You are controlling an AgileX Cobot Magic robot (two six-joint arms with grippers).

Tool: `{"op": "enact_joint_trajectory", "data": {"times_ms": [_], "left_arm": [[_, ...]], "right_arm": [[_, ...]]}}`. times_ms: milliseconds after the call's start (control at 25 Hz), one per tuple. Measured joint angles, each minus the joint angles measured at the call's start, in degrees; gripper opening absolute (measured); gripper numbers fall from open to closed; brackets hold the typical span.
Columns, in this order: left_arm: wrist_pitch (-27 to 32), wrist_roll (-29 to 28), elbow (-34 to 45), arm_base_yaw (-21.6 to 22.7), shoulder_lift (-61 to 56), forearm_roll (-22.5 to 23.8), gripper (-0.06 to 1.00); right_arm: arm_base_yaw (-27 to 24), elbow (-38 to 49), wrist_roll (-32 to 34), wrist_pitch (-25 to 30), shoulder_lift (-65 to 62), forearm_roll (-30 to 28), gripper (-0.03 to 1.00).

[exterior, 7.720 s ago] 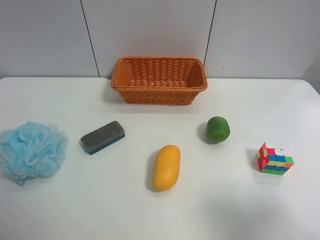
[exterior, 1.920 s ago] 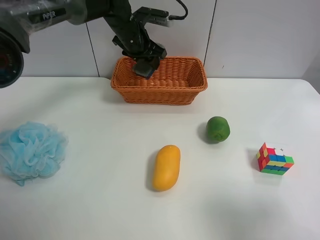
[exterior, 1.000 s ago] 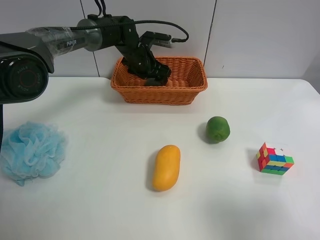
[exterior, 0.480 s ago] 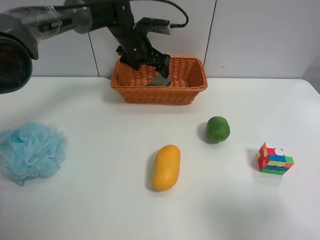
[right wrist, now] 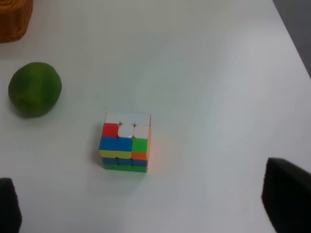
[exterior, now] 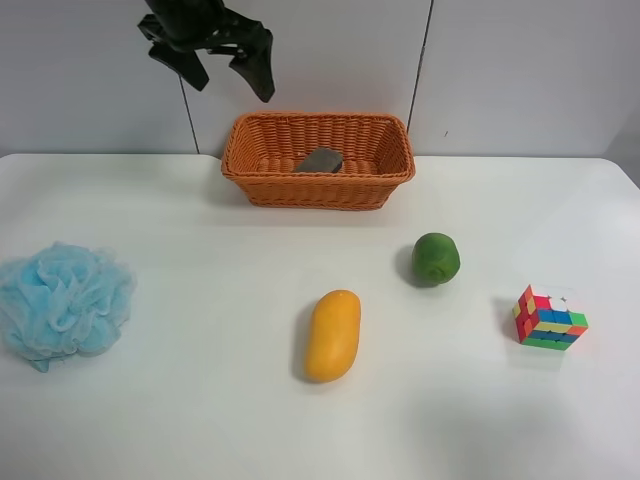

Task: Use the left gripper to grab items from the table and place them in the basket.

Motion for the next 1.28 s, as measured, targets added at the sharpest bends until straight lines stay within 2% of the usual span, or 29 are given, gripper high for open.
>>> {"op": "enact_joint_trajectory", "data": {"times_ms": [200, 440, 640, 1040, 1280], "left_arm": [[-0.5, 0.7, 17.9, 2.5, -13.3, 0.0, 0.99], [-8.4, 0.9, 42.0, 5.2, -35.0, -0.1, 0.99], [-9.2, 1.1, 56.9, 6.2, -52.9, -0.1, 0.99], [-8.8, 0.5, 72.7, 7.1, -85.8, 1.3, 0.99], [-8.6, 0.2, 80.4, 15.3, -98.6, 1.9, 0.99]], "right_arm": [[0.0, 0.0, 0.0, 0.0, 0.0, 0.0, 0.99], [0.0, 0.0, 0.0, 0.0, 0.0, 0.0, 0.99], [0.0, 0.0, 0.0, 0.0, 0.0, 0.0, 0.99], [0.0, 0.0, 0.0, 0.0, 0.0, 0.0, 0.99], [0.0, 0.0, 0.0, 0.0, 0.0, 0.0, 0.99]]}}
